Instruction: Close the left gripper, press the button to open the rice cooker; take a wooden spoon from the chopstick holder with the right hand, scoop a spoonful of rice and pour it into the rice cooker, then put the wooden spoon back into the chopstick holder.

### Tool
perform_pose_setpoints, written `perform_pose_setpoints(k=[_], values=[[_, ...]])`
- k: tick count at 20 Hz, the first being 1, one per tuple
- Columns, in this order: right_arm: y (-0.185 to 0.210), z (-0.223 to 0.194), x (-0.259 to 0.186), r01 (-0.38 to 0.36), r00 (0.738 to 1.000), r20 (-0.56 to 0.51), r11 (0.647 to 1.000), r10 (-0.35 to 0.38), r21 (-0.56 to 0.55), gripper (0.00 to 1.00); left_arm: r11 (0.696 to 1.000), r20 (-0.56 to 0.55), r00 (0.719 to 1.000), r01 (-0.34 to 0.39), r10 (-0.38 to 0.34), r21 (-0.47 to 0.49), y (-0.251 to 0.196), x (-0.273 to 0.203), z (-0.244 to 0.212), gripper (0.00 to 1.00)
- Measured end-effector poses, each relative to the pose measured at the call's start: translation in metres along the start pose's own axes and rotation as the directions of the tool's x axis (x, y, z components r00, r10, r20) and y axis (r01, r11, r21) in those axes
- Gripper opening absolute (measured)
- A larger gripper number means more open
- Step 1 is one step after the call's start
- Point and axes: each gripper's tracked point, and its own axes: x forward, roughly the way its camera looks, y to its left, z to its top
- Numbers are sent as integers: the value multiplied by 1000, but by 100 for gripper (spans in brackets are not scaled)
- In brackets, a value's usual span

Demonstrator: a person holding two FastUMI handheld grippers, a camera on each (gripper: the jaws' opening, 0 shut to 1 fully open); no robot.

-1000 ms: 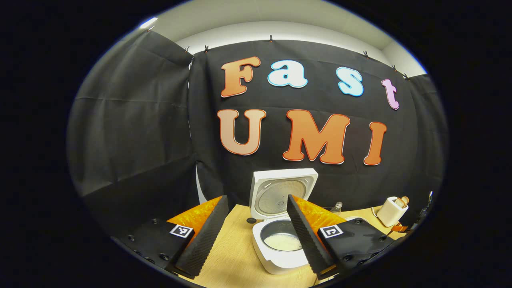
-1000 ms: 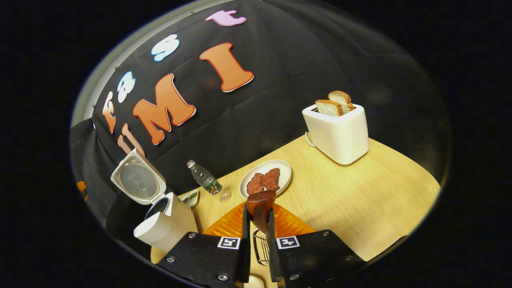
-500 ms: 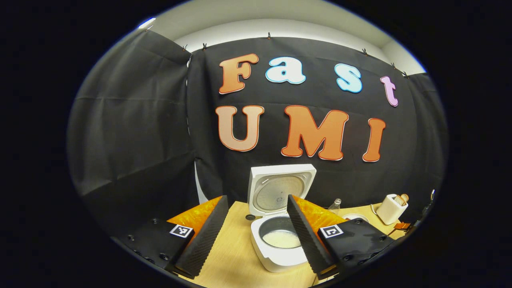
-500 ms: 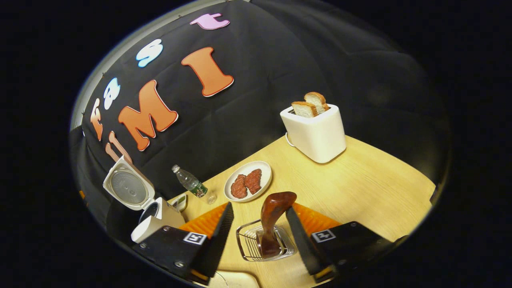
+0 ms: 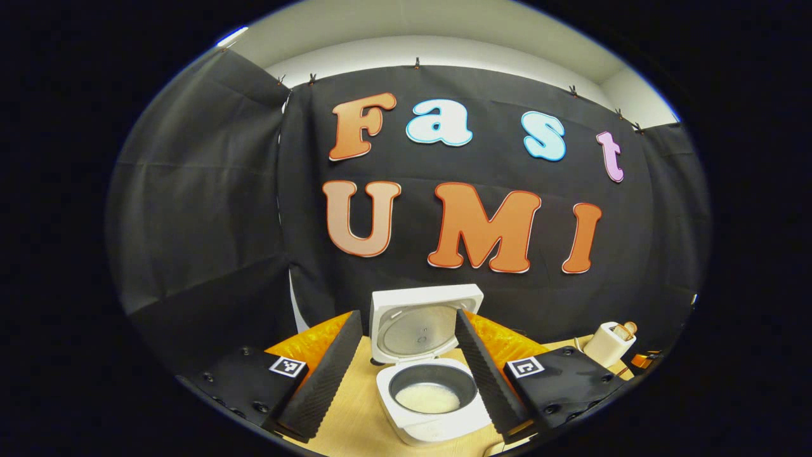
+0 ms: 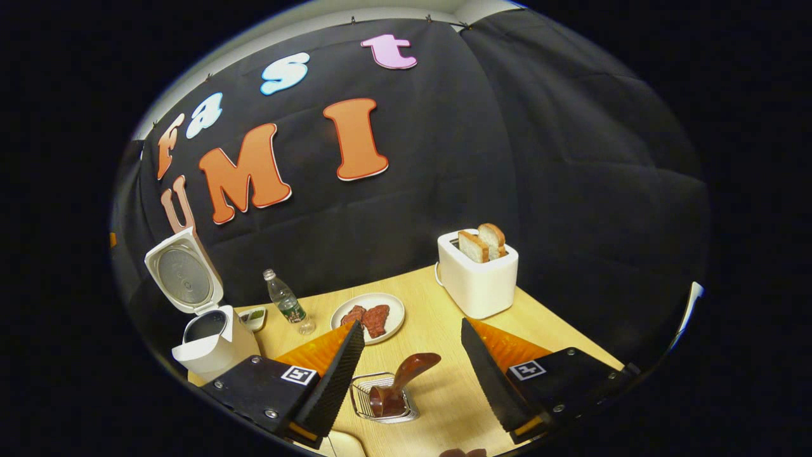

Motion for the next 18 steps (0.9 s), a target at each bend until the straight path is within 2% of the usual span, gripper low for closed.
perform_pose_setpoints(k=[6,10,13,18], values=[[6,19,-34,-4,1000,31,1000,4,6,95,1000,-10,1000,28,-28,1,-20,75,36,99],[-10,28,-55,29,998,58,1000,-29,8,94,998,-17,1000,14,-13,63,-22,128,46,99],[-23,29,-66,73,996,58,997,-72,-5,94,995,-46,999,10,-5,102,-30,169,37,99],[-22,59,-94,114,988,110,993,-109,-36,94,996,-112,994,19,-9,84,-39,226,5,99]])
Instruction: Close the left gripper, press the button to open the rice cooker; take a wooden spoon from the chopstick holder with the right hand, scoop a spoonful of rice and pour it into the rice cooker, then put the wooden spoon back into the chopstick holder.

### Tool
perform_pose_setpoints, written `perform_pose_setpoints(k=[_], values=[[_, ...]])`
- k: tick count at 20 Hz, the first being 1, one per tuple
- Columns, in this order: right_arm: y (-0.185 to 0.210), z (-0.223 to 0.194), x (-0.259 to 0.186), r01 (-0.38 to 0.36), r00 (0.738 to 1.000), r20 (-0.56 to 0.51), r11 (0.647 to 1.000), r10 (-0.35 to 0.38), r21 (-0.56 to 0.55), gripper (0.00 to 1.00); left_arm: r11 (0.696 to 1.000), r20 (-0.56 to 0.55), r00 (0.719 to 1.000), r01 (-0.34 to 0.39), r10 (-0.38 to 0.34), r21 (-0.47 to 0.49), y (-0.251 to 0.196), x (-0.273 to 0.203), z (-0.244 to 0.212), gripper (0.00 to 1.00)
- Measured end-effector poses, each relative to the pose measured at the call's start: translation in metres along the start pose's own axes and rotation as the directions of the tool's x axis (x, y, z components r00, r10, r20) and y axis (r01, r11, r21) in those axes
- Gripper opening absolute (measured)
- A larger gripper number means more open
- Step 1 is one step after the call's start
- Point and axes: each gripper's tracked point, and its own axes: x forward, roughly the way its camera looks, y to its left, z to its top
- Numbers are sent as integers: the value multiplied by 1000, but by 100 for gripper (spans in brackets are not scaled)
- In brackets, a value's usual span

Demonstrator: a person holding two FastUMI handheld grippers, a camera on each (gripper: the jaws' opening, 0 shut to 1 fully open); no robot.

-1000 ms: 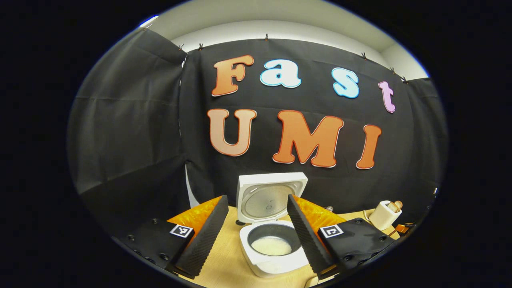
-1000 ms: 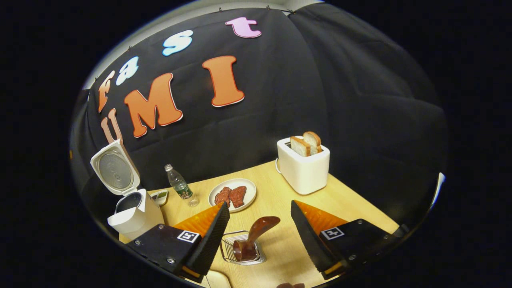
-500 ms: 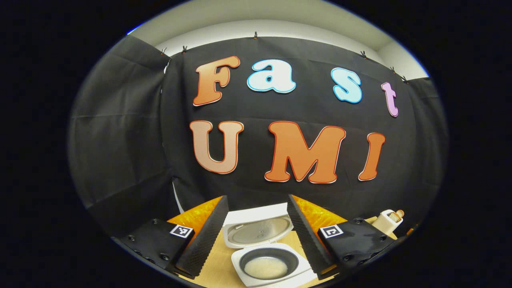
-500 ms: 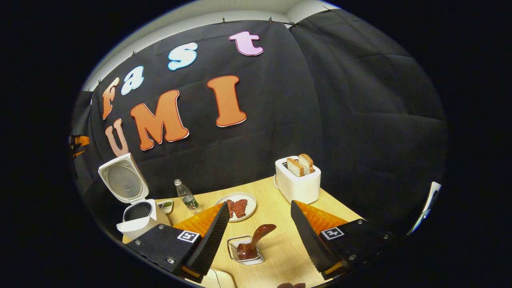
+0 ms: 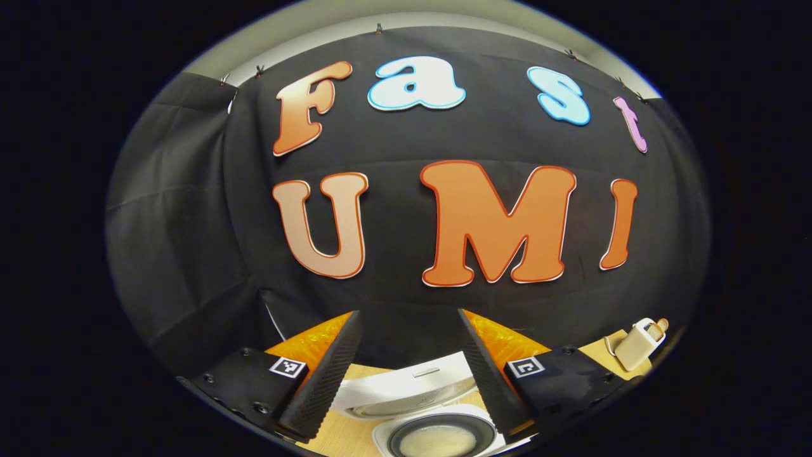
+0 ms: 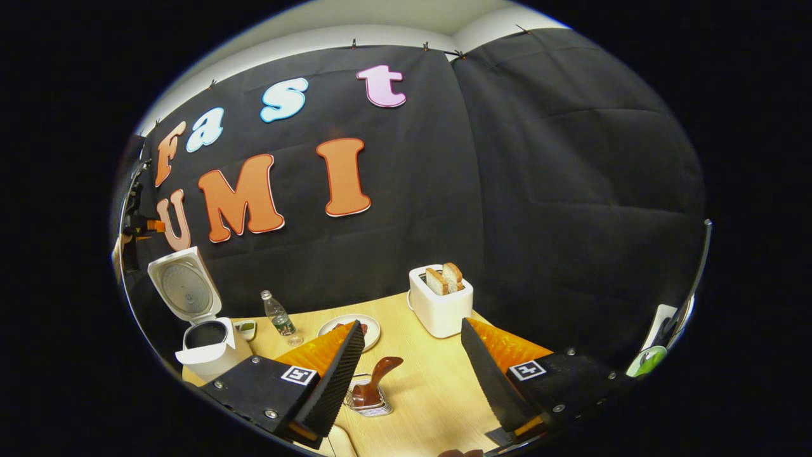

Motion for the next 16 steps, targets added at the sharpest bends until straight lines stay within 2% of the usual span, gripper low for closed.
perform_pose_setpoints(k=[3,6,8,16], values=[[3,25,-14,15,999,37,999,-14,-30,94,999,-59,998,6,-8,-47,-2,28,-28,99],[14,46,-26,-2,997,75,999,5,-37,95,997,-150,988,-35,24,-71,7,48,-66,100],[18,52,-32,-8,996,91,999,13,-49,94,992,-137,990,-38,21,-124,6,52,-67,100],[40,53,-26,-75,992,93,993,83,-90,95,993,-170,985,22,-41,-114,-17,-1,-87,99]])
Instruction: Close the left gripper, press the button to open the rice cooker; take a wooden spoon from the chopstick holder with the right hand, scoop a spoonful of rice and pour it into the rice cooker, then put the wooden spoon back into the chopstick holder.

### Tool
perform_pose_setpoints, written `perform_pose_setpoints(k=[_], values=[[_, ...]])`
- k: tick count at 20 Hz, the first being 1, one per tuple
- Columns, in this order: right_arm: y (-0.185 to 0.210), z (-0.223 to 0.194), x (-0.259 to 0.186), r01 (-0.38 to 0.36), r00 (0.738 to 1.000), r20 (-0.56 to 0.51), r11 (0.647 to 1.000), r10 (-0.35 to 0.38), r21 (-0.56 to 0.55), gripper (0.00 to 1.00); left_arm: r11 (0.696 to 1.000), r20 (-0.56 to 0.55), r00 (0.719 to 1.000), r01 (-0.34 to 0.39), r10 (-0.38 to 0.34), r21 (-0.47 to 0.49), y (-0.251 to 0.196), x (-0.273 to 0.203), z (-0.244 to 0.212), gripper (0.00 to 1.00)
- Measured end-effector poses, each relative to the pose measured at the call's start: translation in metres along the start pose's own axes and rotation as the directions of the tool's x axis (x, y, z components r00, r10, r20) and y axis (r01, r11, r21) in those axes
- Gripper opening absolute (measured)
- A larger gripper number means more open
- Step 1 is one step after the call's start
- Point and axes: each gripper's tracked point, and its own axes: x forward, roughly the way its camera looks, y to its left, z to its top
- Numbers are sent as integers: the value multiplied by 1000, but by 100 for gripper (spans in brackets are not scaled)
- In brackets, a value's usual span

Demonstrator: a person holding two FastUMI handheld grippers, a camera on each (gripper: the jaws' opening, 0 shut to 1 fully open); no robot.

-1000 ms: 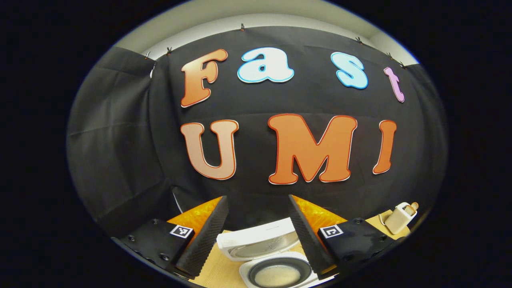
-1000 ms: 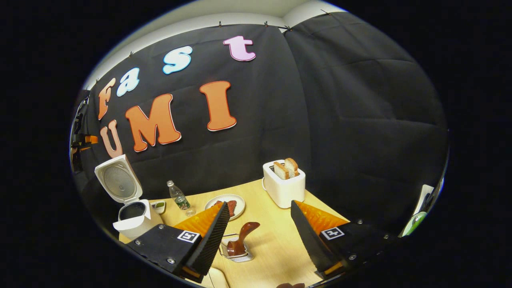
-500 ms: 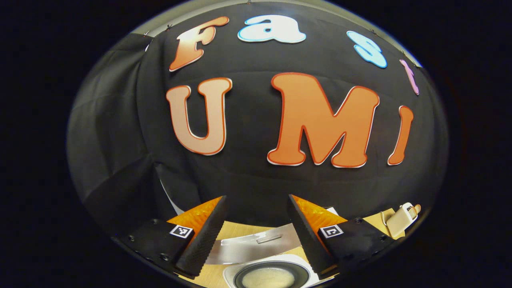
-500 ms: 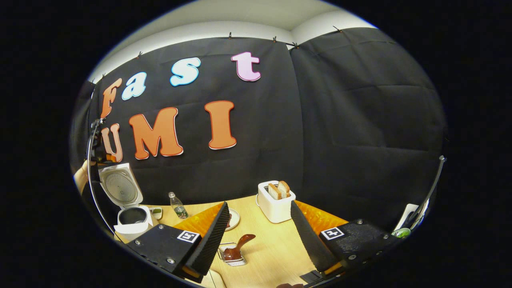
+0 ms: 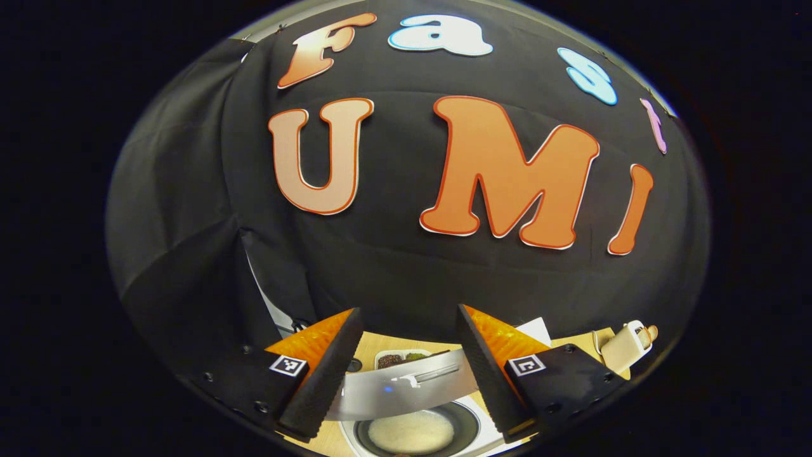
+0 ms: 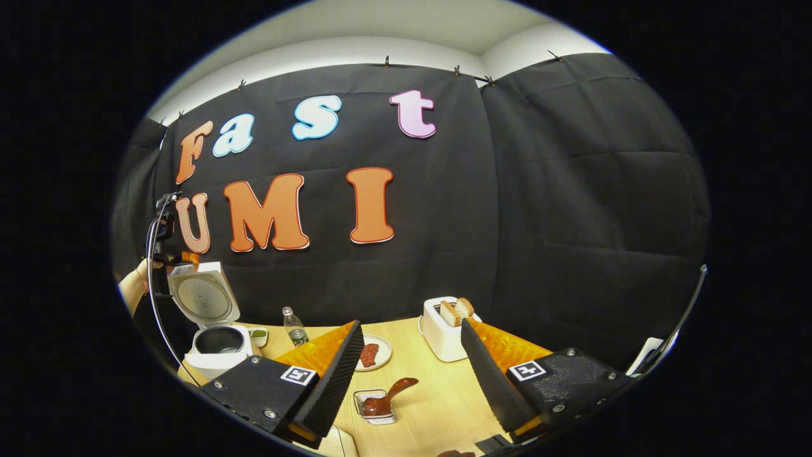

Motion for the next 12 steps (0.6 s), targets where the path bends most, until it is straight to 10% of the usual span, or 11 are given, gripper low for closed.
perform_pose_setpoints(k=[12], values=[[47,-19,19,-225,974,-33,974,225,7,95,999,-152,988,-11,5,-41,-50,-80,-172,99]])
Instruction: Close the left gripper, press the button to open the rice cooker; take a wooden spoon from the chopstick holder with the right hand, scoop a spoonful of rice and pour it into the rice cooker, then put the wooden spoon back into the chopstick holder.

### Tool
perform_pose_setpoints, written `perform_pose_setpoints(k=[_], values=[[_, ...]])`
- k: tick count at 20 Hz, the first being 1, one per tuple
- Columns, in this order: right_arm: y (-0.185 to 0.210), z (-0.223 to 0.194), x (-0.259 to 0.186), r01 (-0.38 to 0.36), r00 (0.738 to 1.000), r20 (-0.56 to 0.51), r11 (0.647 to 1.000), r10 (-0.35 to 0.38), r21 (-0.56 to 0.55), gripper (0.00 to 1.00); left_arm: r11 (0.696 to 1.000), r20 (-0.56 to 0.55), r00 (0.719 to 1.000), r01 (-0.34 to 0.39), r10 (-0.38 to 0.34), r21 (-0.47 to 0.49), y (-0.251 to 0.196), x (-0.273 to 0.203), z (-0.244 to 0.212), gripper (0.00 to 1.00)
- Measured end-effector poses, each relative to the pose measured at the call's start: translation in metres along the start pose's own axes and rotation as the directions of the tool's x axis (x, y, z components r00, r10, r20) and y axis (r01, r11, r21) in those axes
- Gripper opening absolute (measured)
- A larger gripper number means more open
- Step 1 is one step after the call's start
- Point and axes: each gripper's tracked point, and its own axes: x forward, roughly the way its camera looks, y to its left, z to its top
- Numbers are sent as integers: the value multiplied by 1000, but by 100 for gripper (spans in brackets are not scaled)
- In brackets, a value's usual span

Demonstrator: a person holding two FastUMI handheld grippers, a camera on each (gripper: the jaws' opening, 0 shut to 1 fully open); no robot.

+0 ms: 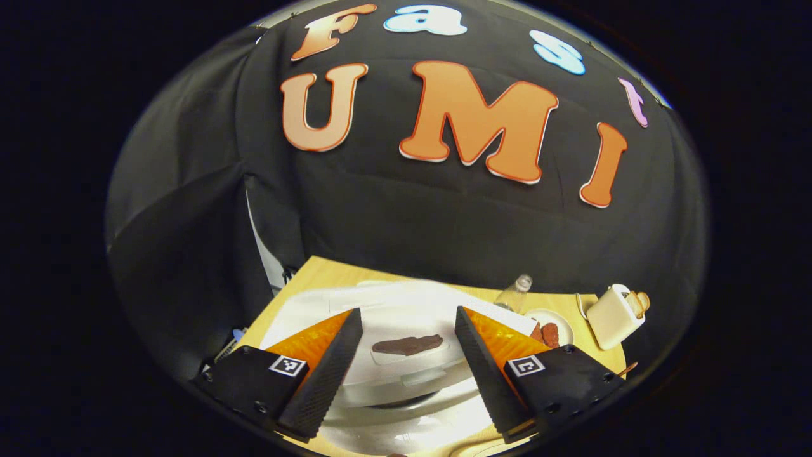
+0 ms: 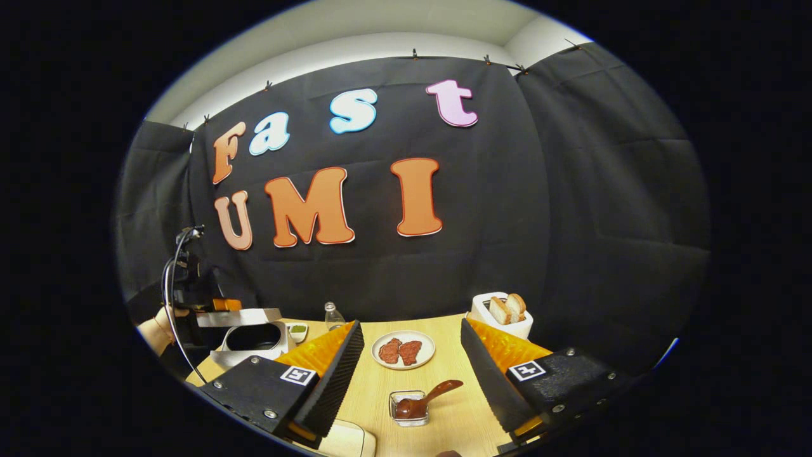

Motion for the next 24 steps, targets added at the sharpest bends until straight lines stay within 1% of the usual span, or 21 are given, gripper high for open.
perform_pose_setpoints(k=[3,5,7,10,12,13,15,16,18,19,21,22,24], values=[[-5,-11,-6,-18,999,-27,1000,18,-5,95,998,-41,998,-48,50,48,2,8,-51,100],[-10,-18,-10,-23,999,-46,1000,24,13,95,994,-56,995,-82,86,75,2,10,-72,100],[-18,-25,-14,-16,998,-63,1000,17,15,95,988,-25,994,-107,110,111,0,12,-74,100],[-26,-30,-20,-5,997,-76,1000,6,14,95,990,-28,991,-130,132,63,5,15,-79,99],[-28,-32,-22,-2,996,-84,1000,5,28,95,990,-26,992,-125,127,71,4,16,-81,100],[-28,-34,-23,-5,996,-86,999,8,34,95,990,-26,992,-124,126,60,4,18,-84,100],[-27,-36,-25,-7,996,-91,999,11,38,95,989,-16,990,-137,138,52,2,19,-86,100],[-25,-35,-26,-10,996,-88,999,13,35,95,989,-12,991,-129,130,72,-3,18,-87,100],[-25,-35,-28,-17,996,-85,1000,19,24,95,986,-6,996,-89,91,141,-18,17,-85,100],[-24,-35,-28,-15,996,-83,1000,17,19,95,986,-12,997,-69,71,153,-21,16,-85,100],[-23,-28,-30,-16,998,-64,1000,17,15,95,990,-46,998,-42,49,137,-18,6,-86,100],[-22,-23,-30,-15,998,-53,1000,16,13,95,994,-52,998,-27,33,107,-18,-1,-84,100],[-23,-17,-30,-11,999,-35,1000,12,3,95,998,-29,1000,-4,6,60,-16,-20,-68,100]])
